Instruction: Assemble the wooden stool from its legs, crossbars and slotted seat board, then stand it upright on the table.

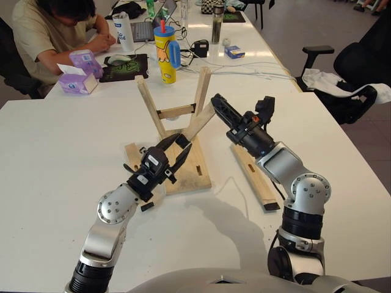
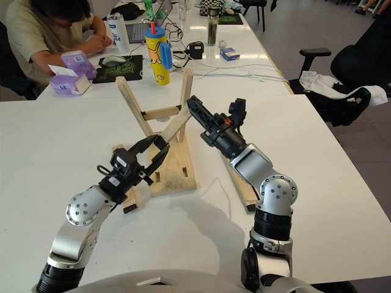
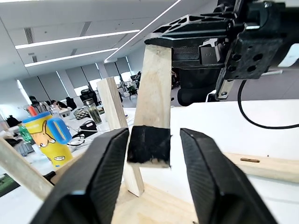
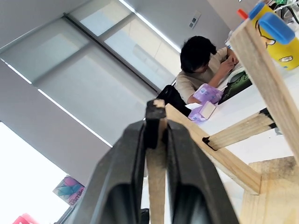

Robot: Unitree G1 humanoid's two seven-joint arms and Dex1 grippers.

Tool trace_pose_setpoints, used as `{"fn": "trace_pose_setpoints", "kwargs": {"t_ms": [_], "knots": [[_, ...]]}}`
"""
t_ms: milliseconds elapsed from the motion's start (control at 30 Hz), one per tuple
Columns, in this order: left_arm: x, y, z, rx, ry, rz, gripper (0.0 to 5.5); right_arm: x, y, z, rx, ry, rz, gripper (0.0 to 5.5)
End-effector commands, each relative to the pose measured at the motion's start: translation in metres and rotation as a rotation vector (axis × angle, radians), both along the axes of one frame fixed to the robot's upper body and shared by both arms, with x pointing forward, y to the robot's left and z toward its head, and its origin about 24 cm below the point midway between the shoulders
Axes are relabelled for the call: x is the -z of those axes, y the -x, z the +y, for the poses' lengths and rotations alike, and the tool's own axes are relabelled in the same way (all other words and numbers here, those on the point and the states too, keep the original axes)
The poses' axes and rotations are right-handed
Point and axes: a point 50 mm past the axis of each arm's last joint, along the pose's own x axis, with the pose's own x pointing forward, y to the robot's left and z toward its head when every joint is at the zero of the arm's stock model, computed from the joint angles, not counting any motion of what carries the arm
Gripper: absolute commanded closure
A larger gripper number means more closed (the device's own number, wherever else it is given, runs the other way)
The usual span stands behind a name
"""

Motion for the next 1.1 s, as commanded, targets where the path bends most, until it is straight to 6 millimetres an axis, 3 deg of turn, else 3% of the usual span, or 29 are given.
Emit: {"fn": "trace_pose_setpoints", "kwargs": {"t_ms": [33, 100, 300, 600, 1100], "knots": [[-0.002, 0.003, 0.007, -0.028, 0.15, 0.08, 2.76, 0.027, 0.014, -0.051, 0.33, 0.234, 0.053, 5.06], [0.0, 0.005, 0.01, -0.06, 0.207, 0.117, 2.61, 0.033, 0.032, -0.073, 0.429, 0.375, 0.053, 5.06], [0.005, 0.007, 0.017, -0.186, 0.265, 0.147, 2.58, 0.037, 0.06, -0.087, 0.456, 0.612, 0.001, 5.06], [0.006, -0.001, 0.012, -0.172, 0.276, 0.163, 2.58, 0.053, 0.047, -0.088, 0.485, 0.632, -0.021, 5.06], [0.008, -0.008, 0.013, -0.153, 0.218, 0.165, 2.58, 0.074, 0.044, -0.09, 0.524, 0.683, -0.005, 5.06]]}}
